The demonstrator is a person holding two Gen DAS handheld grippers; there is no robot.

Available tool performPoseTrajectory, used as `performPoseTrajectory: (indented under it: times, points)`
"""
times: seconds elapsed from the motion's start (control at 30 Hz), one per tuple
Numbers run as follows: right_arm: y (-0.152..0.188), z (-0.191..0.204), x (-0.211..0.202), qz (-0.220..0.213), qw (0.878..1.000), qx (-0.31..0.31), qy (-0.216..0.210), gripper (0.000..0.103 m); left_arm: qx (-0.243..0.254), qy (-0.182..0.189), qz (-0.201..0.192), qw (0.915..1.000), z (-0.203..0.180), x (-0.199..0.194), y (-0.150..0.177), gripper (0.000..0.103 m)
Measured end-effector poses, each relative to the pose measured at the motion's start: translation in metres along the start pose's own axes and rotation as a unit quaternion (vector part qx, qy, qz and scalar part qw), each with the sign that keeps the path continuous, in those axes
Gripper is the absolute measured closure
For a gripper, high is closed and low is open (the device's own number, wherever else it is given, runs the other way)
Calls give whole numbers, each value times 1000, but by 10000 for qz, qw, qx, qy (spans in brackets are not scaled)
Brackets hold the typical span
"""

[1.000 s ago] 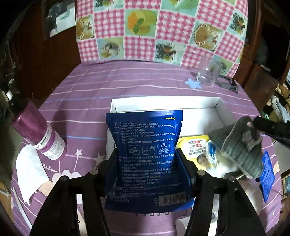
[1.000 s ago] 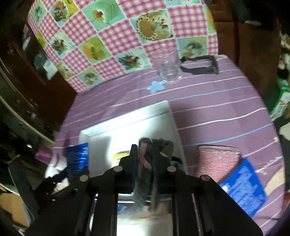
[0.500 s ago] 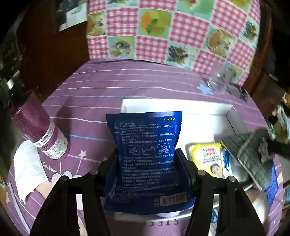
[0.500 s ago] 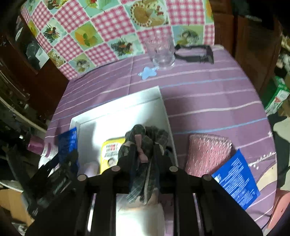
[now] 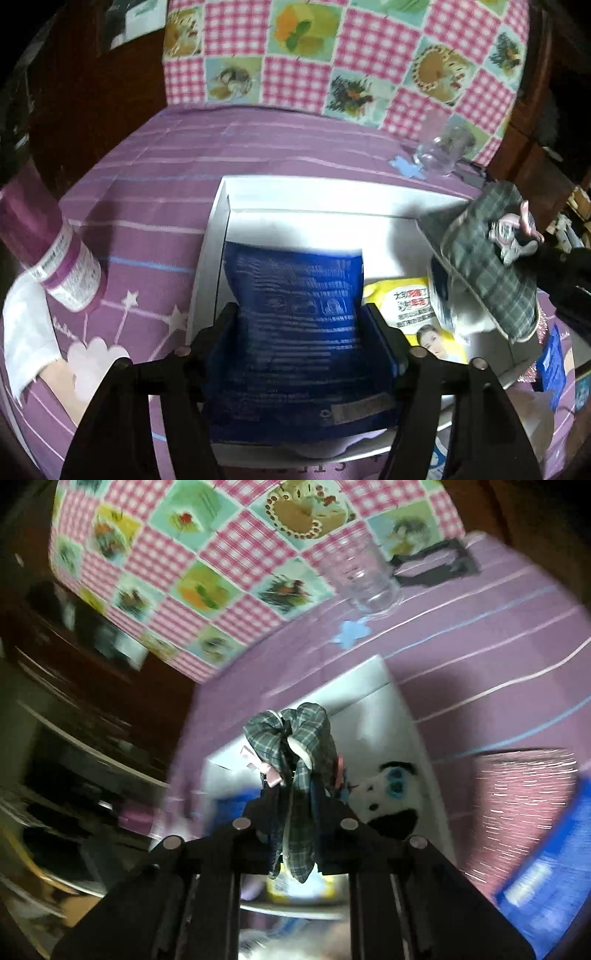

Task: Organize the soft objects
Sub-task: 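Lower blue packet into box with left gripper while right gripper releases plaid bag inside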

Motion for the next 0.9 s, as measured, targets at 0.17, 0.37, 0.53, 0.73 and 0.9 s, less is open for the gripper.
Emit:
performPoseTrajectory:
  times: [0.17,0.37,0.53,0.73,0.9]
  points:
    - [-3,-13,3,26,9978,385,548,57,-34,346,-13,9994,-2,-4,2,17]
    - [-3,-8,-8,735,9887,389,1250,38,-373,972,-31,9946,3,-19,-4,16]
    - [6,2,-20,1067,9794,114,1710,38,-381,1060,-50,9936,3,-31,-8,15]
    - [8,11,-33,1035,9725,-302,2064,38,-216,673,-206,9973,3,-49,-15,15]
    - [9,13,-37,1026,9720,-320,2089,38,-287,570,-84,9979,10,-52,-16,61]
Point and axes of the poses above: each gripper's, at about its wrist camera, not at the fingertips, and x roughly the way its jaws point, z to its left, y to its underside, the point moved 3 cm from there along x, roughly the way its jaws point, and after that the axes turned 3 degrees about z, right-handed, at the moved point
